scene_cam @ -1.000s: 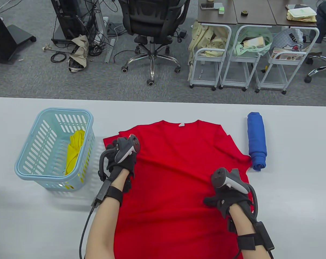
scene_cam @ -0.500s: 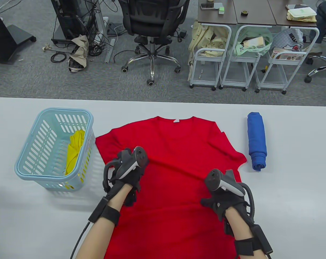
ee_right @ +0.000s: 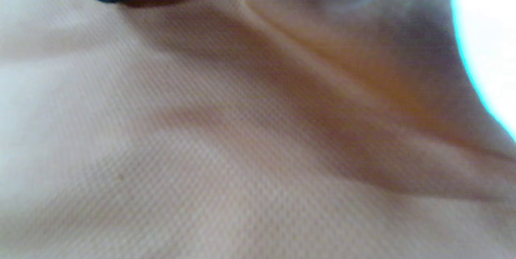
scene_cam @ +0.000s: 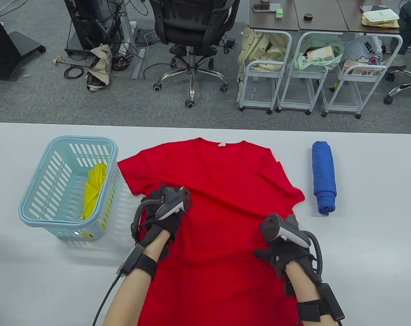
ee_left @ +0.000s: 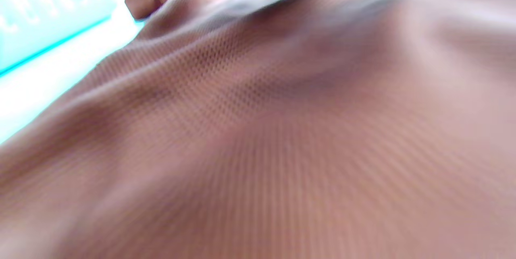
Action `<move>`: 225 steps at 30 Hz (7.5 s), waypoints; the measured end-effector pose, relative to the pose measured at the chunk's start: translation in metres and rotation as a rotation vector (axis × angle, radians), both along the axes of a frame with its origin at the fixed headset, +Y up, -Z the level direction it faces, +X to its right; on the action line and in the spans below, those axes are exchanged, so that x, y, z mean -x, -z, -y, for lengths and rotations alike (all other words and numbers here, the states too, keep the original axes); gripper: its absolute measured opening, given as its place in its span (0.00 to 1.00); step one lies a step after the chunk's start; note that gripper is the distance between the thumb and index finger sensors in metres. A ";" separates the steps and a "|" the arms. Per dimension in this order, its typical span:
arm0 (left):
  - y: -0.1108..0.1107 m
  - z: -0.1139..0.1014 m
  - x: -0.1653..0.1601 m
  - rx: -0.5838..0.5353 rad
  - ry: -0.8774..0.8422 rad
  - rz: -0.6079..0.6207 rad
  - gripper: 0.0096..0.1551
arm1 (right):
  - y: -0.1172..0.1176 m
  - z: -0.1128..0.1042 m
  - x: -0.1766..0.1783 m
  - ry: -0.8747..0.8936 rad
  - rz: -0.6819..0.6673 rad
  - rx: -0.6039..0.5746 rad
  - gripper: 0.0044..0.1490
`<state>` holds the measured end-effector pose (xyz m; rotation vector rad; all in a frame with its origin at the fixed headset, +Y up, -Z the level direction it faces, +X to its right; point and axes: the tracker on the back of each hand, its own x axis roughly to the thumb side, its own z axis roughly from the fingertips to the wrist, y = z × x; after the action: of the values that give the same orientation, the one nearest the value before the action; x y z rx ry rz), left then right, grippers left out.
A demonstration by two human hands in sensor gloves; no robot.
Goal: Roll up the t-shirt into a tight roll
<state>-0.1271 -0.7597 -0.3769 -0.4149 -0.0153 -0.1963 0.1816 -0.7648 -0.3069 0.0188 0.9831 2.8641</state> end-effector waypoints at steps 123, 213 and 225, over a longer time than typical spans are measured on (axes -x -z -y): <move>-0.025 -0.005 0.051 0.172 -0.191 0.123 0.36 | -0.011 0.018 0.055 -0.079 -0.186 0.048 0.55; 0.097 -0.109 -0.134 -0.405 -0.076 0.099 0.23 | -0.074 -0.082 0.073 0.553 -0.595 -0.073 0.21; 0.077 -0.060 -0.241 -0.335 0.022 0.332 0.40 | -0.065 -0.076 -0.085 0.317 -0.008 -0.054 0.38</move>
<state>0.1142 -0.6996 -0.4543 -0.0450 -0.3003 -0.2820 0.2662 -0.6892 -0.2418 0.1747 0.8200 2.6002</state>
